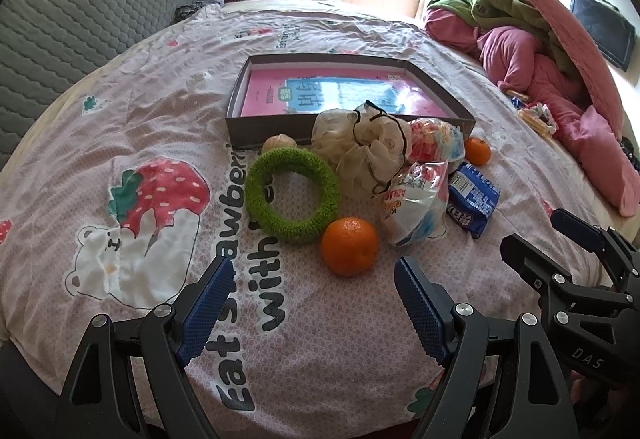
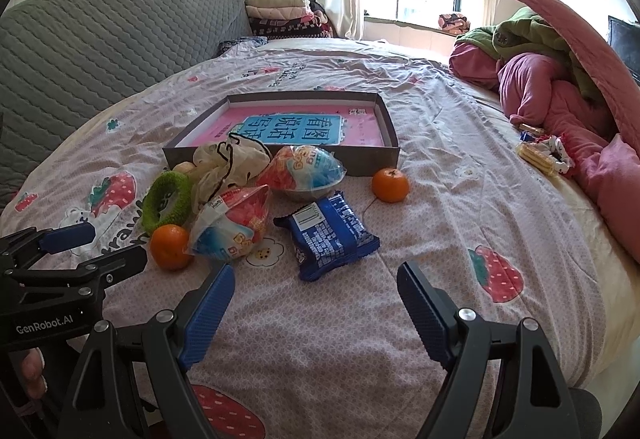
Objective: Organize objects
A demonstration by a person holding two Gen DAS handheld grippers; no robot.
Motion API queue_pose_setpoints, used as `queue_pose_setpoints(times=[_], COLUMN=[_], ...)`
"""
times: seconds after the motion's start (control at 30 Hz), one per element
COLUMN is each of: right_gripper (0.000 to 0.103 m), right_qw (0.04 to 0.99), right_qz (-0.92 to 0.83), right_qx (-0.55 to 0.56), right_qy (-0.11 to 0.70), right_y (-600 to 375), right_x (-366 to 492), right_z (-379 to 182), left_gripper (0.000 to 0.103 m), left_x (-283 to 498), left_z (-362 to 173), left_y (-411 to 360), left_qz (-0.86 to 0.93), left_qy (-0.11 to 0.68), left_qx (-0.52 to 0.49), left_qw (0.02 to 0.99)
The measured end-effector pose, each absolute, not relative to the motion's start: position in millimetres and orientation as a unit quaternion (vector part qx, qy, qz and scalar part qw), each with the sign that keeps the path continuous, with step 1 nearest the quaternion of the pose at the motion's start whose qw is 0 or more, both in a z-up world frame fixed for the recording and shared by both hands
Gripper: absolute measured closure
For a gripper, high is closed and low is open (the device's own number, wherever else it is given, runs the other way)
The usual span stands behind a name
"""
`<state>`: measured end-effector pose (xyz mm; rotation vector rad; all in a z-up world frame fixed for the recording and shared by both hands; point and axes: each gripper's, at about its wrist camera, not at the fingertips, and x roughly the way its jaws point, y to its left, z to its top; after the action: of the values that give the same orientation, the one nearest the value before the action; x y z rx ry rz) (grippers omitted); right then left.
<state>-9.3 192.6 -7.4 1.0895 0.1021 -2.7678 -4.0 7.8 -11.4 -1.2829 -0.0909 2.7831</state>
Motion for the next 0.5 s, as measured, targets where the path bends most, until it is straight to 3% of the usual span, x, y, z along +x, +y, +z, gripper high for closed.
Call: queue_pose_setpoints(times=[0.5], right_gripper=[0.020], right_qw=[0.090], right_qz=[-0.923], right_qx=[0.373], right_qy=[0.038], right_y=[182.0], right_x=[-15.1], right_z=[-15.7], left_gripper=[0.020], left_x=[-8.8], left_z=[-17.3], left_y=[-0.4], left_qz=[0.908], left_qy=[-0.031], left_qx=[-0.417], left_qw=[0.033])
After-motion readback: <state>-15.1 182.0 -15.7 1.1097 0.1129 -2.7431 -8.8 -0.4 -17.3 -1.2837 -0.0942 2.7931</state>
